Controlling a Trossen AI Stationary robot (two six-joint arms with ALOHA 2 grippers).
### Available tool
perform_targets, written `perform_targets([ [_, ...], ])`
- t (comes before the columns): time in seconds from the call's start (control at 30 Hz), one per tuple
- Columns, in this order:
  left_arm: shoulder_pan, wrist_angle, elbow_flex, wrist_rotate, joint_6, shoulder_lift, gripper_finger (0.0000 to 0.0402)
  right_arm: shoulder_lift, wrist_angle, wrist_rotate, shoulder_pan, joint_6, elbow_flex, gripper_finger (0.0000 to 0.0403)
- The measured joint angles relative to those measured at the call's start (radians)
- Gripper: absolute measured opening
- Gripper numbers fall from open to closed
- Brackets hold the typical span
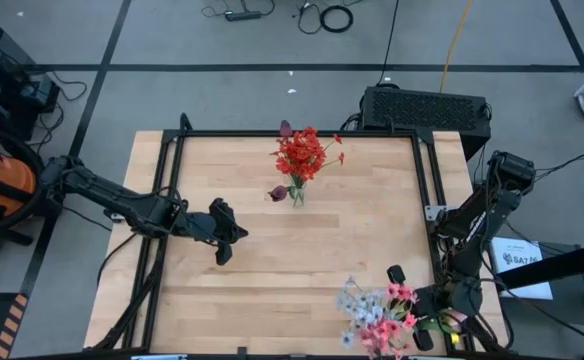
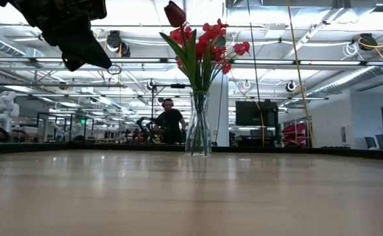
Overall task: Sort flowers into vase by color
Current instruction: Put the white flower in the purple vase
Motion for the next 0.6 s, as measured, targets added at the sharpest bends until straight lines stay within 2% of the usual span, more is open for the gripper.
perform_targets([
  [0.23,0.0,0.0,0.0,0.0,0.002,0.0,0.0022,0.0,-0.049,-0.002,0.0,0.002,0.0,0.0],
  [0.43,0.0,0.0,0.0,-0.011,0.003,0.0,0.0022,-0.001,-0.134,-0.005,0.0,0.093,0.001,0.0],
  [0.6,0.0,0.0,0.0,-0.028,0.003,0.0,0.0022,-0.001,-0.133,-0.017,0.0,0.1,0.001,0.0],
])
